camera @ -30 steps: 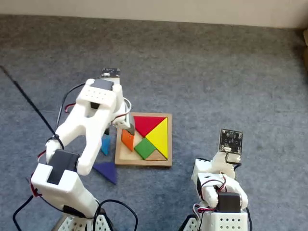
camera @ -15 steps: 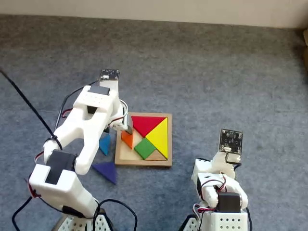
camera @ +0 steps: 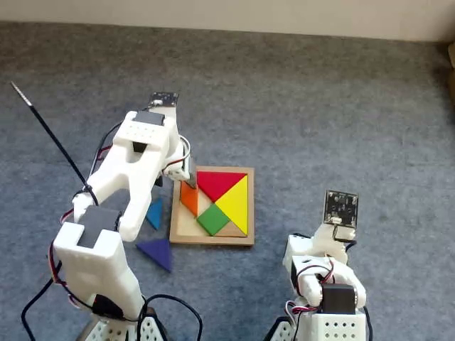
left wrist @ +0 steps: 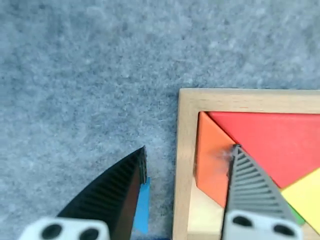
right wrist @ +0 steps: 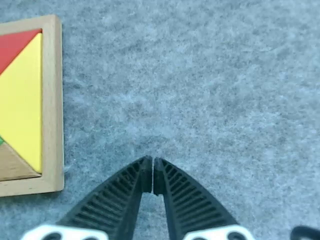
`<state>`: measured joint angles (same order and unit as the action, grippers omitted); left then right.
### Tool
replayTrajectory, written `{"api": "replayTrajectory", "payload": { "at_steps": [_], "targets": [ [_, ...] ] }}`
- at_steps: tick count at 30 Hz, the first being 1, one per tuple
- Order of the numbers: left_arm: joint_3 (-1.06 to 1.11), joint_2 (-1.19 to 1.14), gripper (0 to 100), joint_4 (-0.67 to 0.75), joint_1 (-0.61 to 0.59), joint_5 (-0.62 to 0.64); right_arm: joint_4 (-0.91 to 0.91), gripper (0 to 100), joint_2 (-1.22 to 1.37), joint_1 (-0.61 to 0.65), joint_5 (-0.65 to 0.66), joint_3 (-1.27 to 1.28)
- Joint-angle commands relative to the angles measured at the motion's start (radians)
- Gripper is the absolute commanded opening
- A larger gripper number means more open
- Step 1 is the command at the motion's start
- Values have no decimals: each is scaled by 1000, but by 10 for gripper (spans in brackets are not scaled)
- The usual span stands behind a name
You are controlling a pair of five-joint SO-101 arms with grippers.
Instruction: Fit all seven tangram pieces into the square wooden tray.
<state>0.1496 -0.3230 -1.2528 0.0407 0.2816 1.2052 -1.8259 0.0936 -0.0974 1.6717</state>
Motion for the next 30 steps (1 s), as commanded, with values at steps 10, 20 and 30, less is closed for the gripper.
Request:
{"api": "replayTrajectory", "payload": {
  "at_steps": [10,20,30],
  "targets": [
    [236,479,245,5,-27,-12,4,25,-13,-10,-8,119],
    [487,650,245,41,-140,-209,4,25,-13,-10,-8,119],
    [725,648,245,276,-150,-316,4,25,-13,-10,-8,119]
  ]
}}
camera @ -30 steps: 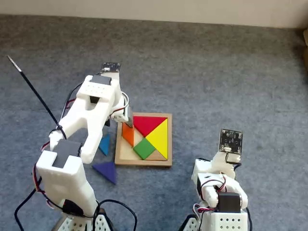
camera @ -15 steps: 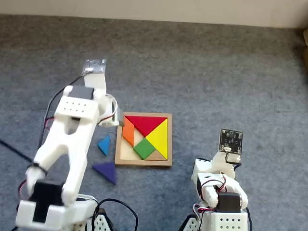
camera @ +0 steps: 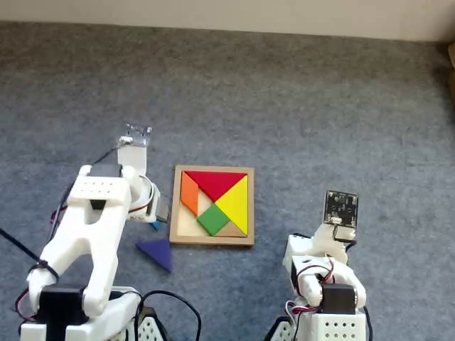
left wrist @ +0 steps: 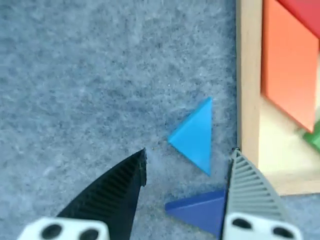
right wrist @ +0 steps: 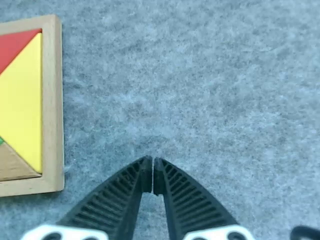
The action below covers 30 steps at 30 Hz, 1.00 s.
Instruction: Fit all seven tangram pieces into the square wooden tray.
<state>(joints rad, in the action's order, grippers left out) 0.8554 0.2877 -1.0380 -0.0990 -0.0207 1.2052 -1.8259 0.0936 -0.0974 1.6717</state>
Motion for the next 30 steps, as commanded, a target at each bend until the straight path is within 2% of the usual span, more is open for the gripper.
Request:
{"api": "replayTrajectory", "payload": {
  "at_steps": [1,9,23,28,30],
  "targets": [
    [39,38,245,84,-10,-14,4,25,-13,-10,-8,119],
    [77,36,147,141,21,-15,4,25,-12,-10,-8,119],
    [93,25,148,173,39,-15,4,25,-12,-10,-8,119],
    [-19,-104,148,160,38,-15,4,25,-12,-10,-8,119],
    [-99,-174,148,103,33,-14,4,25,-12,-10,-8,119]
  ]
}}
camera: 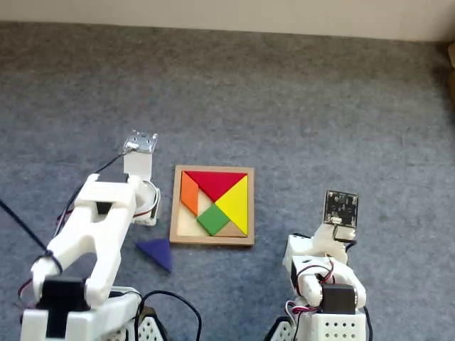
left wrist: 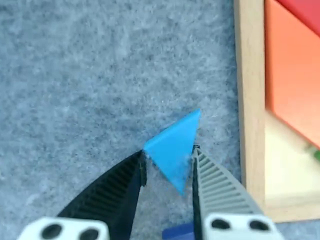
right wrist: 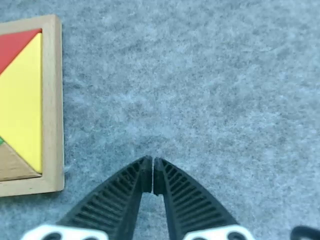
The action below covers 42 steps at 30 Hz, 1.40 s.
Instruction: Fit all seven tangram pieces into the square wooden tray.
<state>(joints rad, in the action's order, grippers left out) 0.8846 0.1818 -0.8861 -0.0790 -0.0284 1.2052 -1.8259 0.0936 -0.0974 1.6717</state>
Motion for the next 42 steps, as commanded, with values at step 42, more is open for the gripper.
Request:
{"api": "replayTrajectory", "payload": {
  "at_steps": [42],
  "targets": [
    [-292,-203,77,-68,25,-192,4,25,-12,-10,-8,119]
  ]
}}
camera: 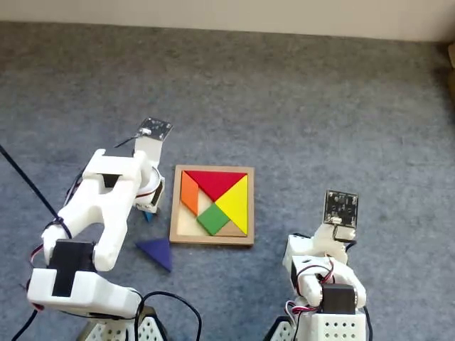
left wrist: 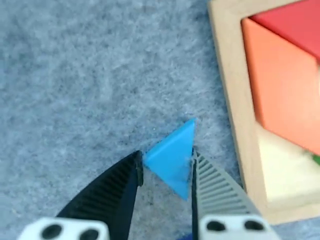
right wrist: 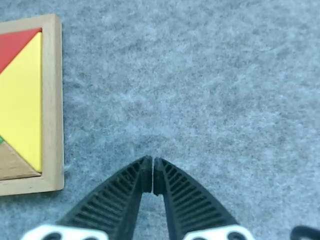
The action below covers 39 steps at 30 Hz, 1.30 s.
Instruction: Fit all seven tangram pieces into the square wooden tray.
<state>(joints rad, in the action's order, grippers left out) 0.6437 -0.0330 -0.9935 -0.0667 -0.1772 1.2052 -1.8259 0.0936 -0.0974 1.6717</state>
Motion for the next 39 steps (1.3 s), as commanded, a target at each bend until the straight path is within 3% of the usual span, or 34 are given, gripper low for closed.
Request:
{"api": "replayTrajectory", "payload": {
  "at_steps": [1,8,12,17,25,29,39],
  "targets": [
    [-51,12,77,40,13,-57,4,25,-12,-10,-8,119],
    [-101,13,75,26,5,-180,4,25,-12,-10,-8,119],
    [-193,13,75,-55,12,-272,4,25,-12,-10,-8,119],
    [-325,13,76,-158,16,-284,4,25,-12,-10,-8,119],
    [-389,13,77,-276,168,-459,4,25,-12,-10,-8,119],
    [-387,12,77,-276,243,-519,4,25,-12,-10,-8,119],
    [-381,1,78,-269,381,-813,4,25,-12,-10,-8,119]
  ]
}}
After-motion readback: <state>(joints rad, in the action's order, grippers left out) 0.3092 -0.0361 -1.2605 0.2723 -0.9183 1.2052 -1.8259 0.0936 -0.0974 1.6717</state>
